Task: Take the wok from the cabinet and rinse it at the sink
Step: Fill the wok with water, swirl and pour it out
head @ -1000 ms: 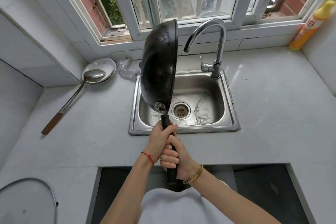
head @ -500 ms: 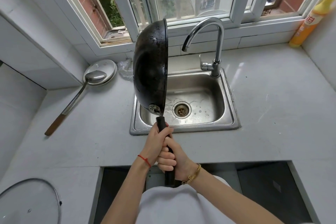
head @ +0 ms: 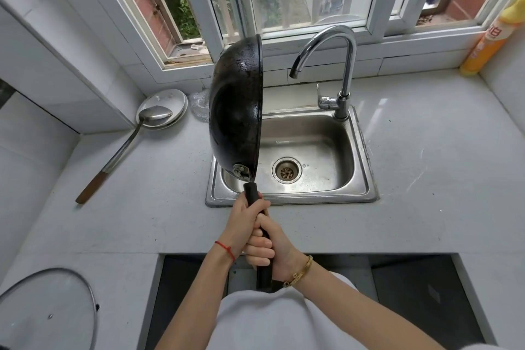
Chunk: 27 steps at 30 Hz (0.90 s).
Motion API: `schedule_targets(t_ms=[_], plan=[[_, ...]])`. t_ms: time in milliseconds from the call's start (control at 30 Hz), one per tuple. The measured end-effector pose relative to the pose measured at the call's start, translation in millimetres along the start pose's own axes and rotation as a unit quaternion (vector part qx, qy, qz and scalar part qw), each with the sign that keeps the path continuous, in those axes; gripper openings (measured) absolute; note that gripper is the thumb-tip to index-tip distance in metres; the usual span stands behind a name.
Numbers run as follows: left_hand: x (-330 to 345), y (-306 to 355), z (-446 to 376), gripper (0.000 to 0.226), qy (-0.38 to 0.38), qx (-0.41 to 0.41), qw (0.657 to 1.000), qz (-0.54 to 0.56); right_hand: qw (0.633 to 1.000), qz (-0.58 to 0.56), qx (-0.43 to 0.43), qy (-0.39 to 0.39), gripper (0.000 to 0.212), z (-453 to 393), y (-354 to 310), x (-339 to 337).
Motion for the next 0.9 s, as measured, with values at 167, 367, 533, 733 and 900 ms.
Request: schedule_targets(t_ms=[167, 367, 533, 733, 900], plan=[[1, 1, 0, 0.012, 0.007, -0.002, 1.000, 0.008, 1.000, -0.001, -0.002, 0.006, 0.059, 1, -2, -2], [4, 0, 0, 0.011, -0.002, -0.003, 1.000, 0.001, 1.000, 0.007, -0.007, 0.005, 0.056, 3, -4, -2], [6, 2, 0, 0.010, 0.003, -0.007, 1.000, -0.002, 1.000, 0.004, -0.007, -0.002, 0.052, 4, -7, -1], [8, 4, -1, 0.010, 0.012, -0.007, 1.000, 0.005, 1.000, 0.018, -0.009, -0.003, 0.047, 7, -11, 3], [8, 10, 0, 0.010, 0.015, 0.008, 1.000, 0.002, 1.000, 0.018, -0.007, -0.011, 0.048, 10, -12, 5]])
Point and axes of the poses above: each hand's wrist, its own z-axis away from the middle knuckle, its own x-axis out of the palm, y = z × x, the point moved 10 cm from there along -z, towards the middle knuckle, and after that the axes turned 14 degrees about -z, right-handed, at the moved point
